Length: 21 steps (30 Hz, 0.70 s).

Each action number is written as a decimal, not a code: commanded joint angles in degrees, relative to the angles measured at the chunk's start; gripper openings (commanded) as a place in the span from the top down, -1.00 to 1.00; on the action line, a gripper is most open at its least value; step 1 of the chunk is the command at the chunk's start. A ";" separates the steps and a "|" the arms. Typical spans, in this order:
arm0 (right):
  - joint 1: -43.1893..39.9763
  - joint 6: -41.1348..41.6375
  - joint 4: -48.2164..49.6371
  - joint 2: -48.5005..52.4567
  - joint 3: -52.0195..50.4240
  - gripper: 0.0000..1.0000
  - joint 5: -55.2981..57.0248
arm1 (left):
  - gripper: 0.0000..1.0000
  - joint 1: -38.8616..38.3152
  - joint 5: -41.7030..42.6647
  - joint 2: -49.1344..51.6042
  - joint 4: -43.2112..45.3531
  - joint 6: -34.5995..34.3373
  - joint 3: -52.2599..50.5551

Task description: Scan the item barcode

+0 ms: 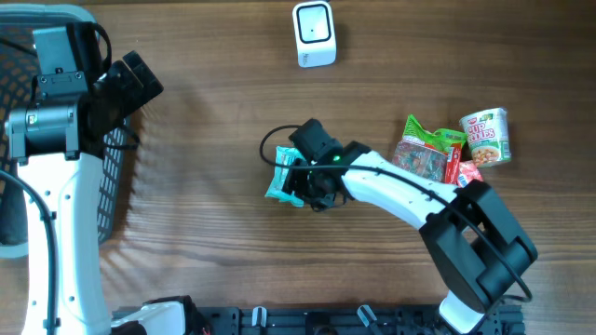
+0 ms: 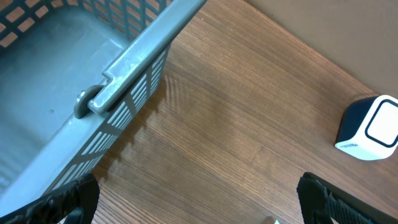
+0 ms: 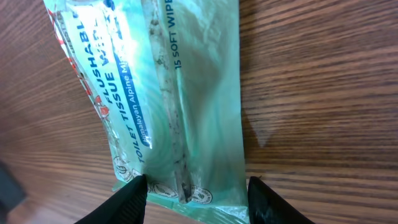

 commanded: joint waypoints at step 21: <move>-1.60 -42.97 1.66 -17.66 -5.03 0.91 41.77 | -1.00 0.37 0.07 -0.42 0.11 0.48 0.52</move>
